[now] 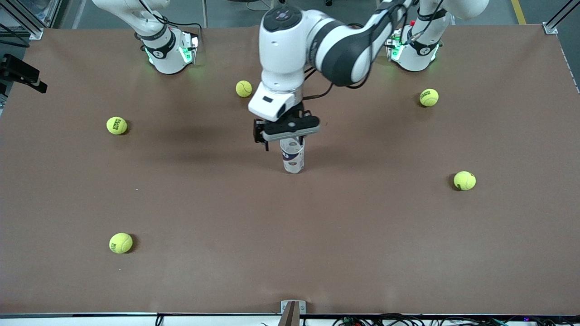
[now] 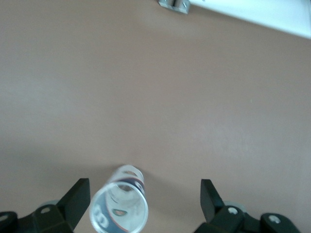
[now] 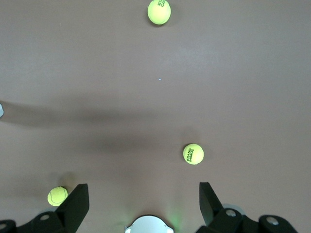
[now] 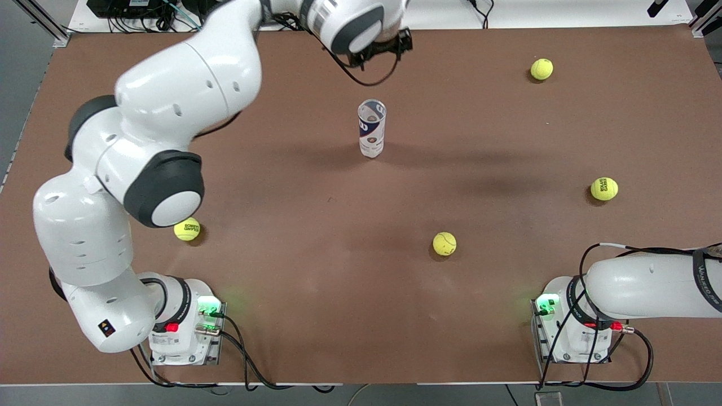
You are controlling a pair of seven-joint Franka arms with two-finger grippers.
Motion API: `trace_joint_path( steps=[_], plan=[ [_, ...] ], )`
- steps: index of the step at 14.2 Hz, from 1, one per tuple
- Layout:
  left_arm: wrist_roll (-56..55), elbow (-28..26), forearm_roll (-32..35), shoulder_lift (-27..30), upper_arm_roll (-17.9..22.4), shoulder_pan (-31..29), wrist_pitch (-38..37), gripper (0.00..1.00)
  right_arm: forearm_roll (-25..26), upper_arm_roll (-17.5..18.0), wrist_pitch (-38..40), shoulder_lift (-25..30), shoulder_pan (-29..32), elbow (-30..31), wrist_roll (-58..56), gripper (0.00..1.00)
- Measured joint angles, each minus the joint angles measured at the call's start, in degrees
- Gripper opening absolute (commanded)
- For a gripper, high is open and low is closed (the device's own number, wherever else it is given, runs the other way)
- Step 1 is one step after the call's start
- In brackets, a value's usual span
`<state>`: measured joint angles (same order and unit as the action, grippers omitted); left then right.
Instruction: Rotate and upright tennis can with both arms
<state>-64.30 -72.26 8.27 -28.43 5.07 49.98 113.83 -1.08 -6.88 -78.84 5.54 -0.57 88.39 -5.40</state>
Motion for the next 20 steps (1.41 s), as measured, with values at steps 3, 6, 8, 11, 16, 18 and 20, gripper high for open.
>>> trace_joint_path(
  steps=[3, 6, 8, 11, 16, 18, 20],
  plan=[
    [3.5, -0.1, 0.0, 3.3, 0.1, -5.2, -4.3, 1.00, 0.0, 0.3, 0.0, 0.0, 0.0, 0.0, 0.0, 1.00],
    [10.6, -0.4, -0.3, 5.9, 0.0, -11.7, -7.9, 1.00, 0.0, 0.3, 0.0, 0.0, 0.0, 0.0, 0.0, 1.00],
    [17.1, -0.5, -1.0, 7.4, 0.0, -16.4, -10.6, 1.00, 0.0, 0.4, 0.0, 0.0, 0.0, 0.0, 0.0, 1.00],
    [28.8, -1.2, -2.0, 10.6, 0.0, -23.1, -15.2, 1.00, 0.0, 0.4, 0.1, 0.0, 0.0, 0.0, -0.1, 1.00],
    [51.1, -5.5, -6.0, 19.3, 0.0, -35.9, -20.0, 1.00, 0.0, 0.5, 0.1, 0.0, 0.0, 0.0, -0.2, 1.00],
    [58.6, -8.6, -7.3, 22.6, 0.0, -40.3, -20.6, 1.00, 0.0, 0.5, 0.1, 0.0, 0.0, 0.0, -0.2, 1.00],
    [63.9, -11.6, -7.6, 25.6, -0.1, -42.9, -21.7, 1.00, 0.0, 0.5, 0.1, 0.0, 0.0, 0.0, -0.3, 1.00]
  ],
)
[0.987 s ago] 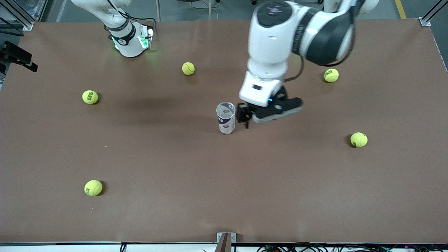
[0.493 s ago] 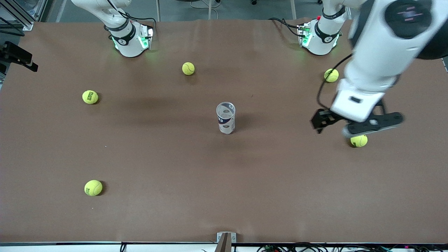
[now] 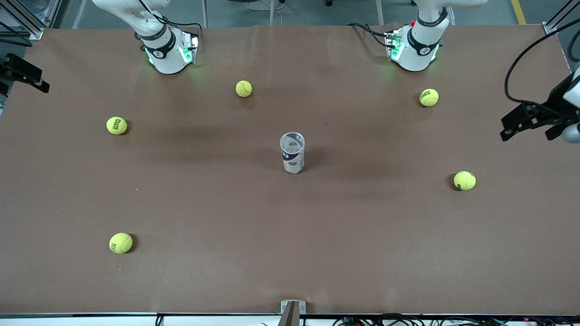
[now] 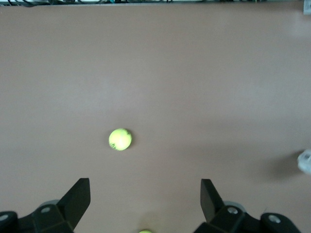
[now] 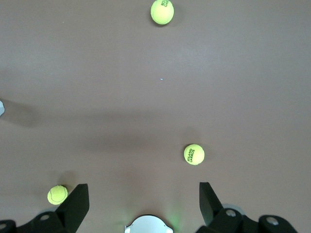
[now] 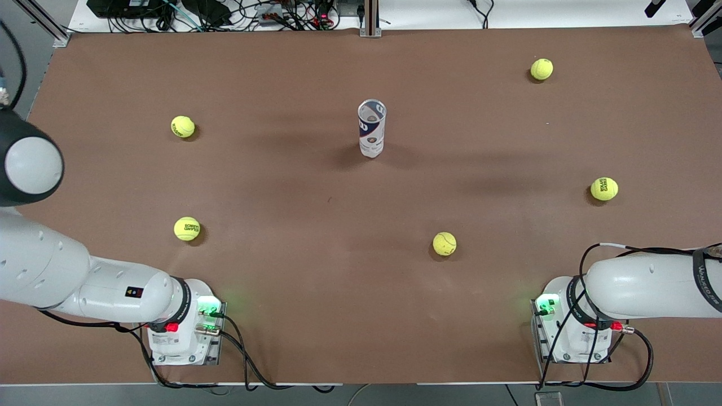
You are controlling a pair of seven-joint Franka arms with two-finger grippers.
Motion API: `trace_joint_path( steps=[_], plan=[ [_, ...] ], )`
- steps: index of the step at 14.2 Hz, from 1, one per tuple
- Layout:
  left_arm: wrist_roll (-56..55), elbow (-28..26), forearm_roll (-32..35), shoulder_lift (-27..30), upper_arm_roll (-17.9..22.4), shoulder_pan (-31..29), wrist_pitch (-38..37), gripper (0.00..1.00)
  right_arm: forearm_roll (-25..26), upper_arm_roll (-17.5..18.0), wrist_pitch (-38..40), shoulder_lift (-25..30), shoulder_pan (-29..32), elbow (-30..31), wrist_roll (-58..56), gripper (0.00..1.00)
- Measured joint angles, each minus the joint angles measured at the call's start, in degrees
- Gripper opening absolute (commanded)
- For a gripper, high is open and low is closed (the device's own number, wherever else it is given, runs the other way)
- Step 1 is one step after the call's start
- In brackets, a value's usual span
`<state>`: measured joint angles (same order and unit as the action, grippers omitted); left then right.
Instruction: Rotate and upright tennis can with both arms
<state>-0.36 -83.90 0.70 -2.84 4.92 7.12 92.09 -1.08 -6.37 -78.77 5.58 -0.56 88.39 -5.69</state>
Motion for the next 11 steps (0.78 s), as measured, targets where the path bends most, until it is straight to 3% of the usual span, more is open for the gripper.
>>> trace_joint_path(
  steps=[4, 7, 11],
  plan=[
    [3.2, -4.5, 0.0, 5.0, -1.6, -2.8, -1.5, 1.00, 0.0, 0.1, 0.0, 0.0, 0.0, 0.0, -0.1, 1.00],
    [3.5, -5.1, 0.0, 6.0, -8.0, -8.6, -2.3, 1.00, 0.0, 0.1, 0.0, 0.0, 0.0, 0.0, -0.1, 1.00],
    [3.5, -5.0, 0.0, 6.1, -9.2, -9.1, -2.5, 1.00, 0.0, 0.1, 0.0, 0.0, 0.0, 0.0, -0.2, 1.00]
  ],
)
